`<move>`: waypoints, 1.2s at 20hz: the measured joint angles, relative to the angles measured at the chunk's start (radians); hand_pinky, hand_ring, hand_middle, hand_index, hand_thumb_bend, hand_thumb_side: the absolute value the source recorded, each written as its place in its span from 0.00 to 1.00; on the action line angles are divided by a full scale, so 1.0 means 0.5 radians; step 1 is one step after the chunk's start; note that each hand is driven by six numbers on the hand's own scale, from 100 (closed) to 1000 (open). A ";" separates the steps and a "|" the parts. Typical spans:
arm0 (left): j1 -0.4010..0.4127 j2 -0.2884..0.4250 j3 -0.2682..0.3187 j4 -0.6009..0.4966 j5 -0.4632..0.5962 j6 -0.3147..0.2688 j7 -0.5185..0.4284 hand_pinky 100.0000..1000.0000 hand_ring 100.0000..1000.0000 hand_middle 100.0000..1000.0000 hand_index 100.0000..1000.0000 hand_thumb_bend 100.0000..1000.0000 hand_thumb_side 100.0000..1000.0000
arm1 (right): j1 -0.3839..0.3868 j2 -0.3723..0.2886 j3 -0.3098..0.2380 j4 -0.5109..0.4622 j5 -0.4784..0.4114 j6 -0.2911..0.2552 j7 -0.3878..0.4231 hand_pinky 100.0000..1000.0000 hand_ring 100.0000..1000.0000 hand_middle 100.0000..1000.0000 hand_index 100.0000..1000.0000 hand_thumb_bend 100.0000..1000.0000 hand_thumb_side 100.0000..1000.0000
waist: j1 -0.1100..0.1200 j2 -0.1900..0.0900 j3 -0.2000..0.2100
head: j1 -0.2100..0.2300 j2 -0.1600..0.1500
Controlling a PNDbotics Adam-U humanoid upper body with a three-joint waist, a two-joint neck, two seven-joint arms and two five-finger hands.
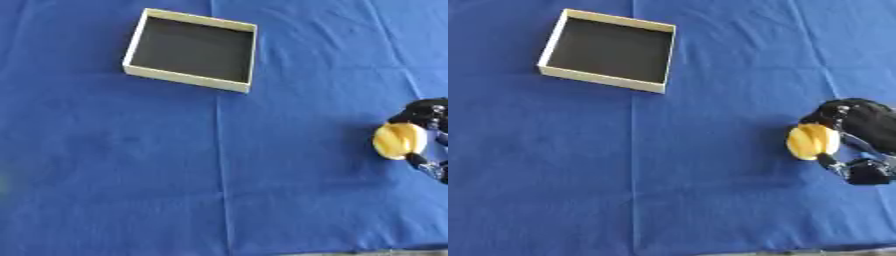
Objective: Pick up objects on the table and place them in the box.
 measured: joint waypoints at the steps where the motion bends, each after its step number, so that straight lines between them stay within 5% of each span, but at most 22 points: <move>1: 0.000 0.000 0.000 0.000 0.000 0.000 -0.003 0.93 0.72 0.70 0.87 0.00 0.52 | 0.002 0.000 0.005 0.000 0.024 0.001 0.024 0.87 0.88 0.69 0.85 0.28 0.00 | 0.000 0.000 0.001 | -0.001 0.000; 5: 0.000 0.000 0.000 0.000 0.001 0.002 -0.012 0.93 0.72 0.69 0.87 0.00 0.52 | -0.002 0.000 0.012 -0.005 0.098 0.003 0.075 0.85 0.85 0.55 0.76 0.30 0.00 | -0.001 0.001 0.009 | -0.010 0.000; 14: -0.007 -0.012 -0.012 0.000 0.012 0.003 -0.026 0.93 0.72 0.69 0.87 0.00 0.52 | -0.018 0.000 0.072 -0.006 0.186 0.009 0.031 0.82 0.79 0.46 0.72 0.29 0.00 | -0.004 0.001 0.020 | -0.032 -0.008; 18: -0.007 -0.016 -0.012 0.000 0.012 0.007 -0.033 0.93 0.72 0.69 0.87 0.00 0.52 | -0.018 0.000 0.084 -0.006 0.158 0.017 0.009 0.78 0.75 0.40 0.64 0.16 0.00 | -0.005 0.001 0.019 | -0.032 -0.008; 24: -0.007 -0.016 -0.012 0.000 0.013 0.010 -0.041 0.93 0.72 0.69 0.87 0.00 0.52 | -0.016 0.001 0.092 -0.006 0.139 0.028 -0.085 0.71 0.64 0.32 0.54 0.14 0.00 | -0.004 0.001 0.011 | -0.031 -0.008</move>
